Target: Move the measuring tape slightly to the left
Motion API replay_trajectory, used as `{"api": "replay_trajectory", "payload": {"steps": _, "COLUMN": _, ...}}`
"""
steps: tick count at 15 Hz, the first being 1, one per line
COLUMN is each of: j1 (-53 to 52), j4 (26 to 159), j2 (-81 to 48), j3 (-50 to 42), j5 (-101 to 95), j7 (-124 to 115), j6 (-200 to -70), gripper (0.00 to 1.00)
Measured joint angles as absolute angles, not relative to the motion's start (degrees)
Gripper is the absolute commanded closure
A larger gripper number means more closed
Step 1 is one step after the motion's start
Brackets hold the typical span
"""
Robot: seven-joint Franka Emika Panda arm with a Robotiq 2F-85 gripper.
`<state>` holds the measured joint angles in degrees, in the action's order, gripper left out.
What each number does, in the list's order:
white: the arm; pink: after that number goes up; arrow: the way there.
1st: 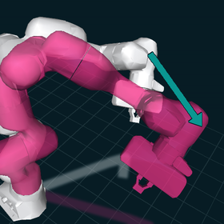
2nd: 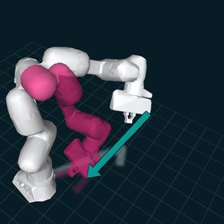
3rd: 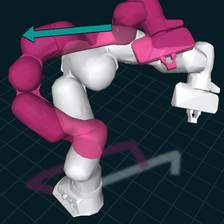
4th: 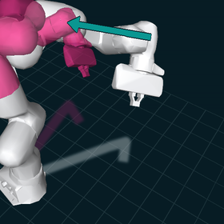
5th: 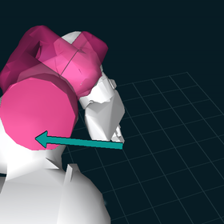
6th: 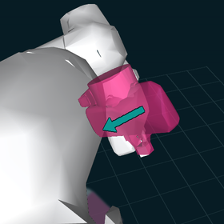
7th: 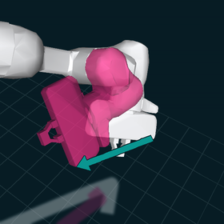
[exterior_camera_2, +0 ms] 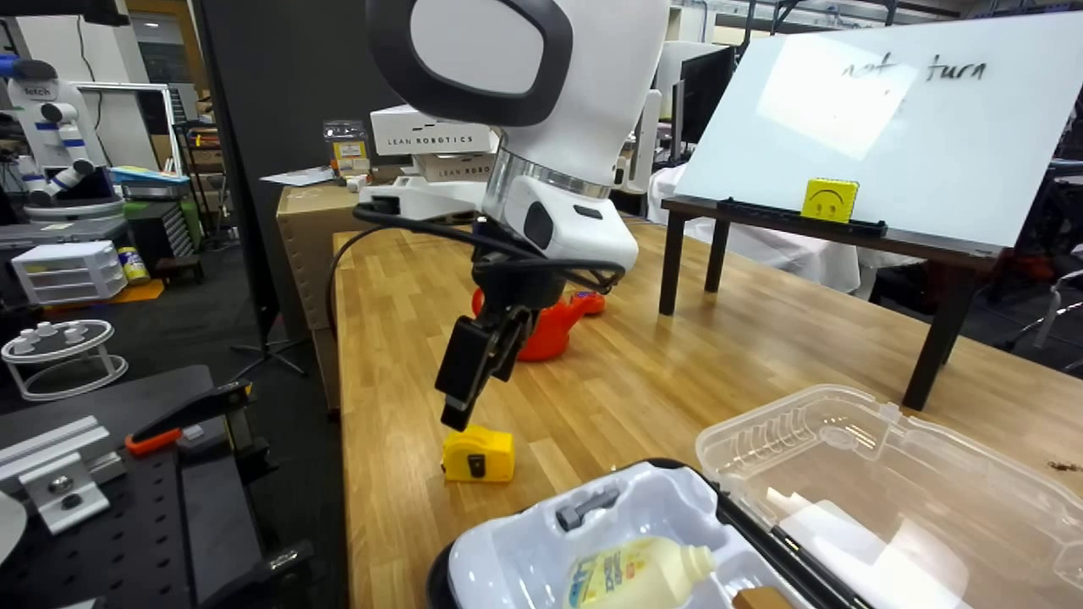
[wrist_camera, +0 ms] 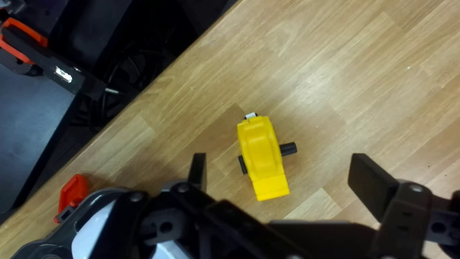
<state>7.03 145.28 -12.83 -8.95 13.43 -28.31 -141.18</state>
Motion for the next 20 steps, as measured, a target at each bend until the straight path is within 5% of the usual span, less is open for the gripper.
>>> {"api": "replay_trajectory", "payload": {"steps": 10, "j1": 7.1, "j4": 141.1, "j2": -22.1, "j3": -8.8, "j5": 16.4, "j7": -20.8, "j6": -144.8, "gripper": 0.0}}
{"api": "replay_trajectory", "payload": {"steps": 12, "j1": 7.1, "j4": 140.4, "j2": -22.9, "j3": -8.7, "j5": 16.4, "j7": -20.5, "j6": -144.8, "gripper": 0.26}}
{"api": "replay_trajectory", "payload": {"steps": 20, "j1": 7.2, "j4": 139.7, "j2": -23.2, "j3": -8.6, "j5": 16.4, "j7": -19.9, "j6": -144.8, "gripper": 0.83}}
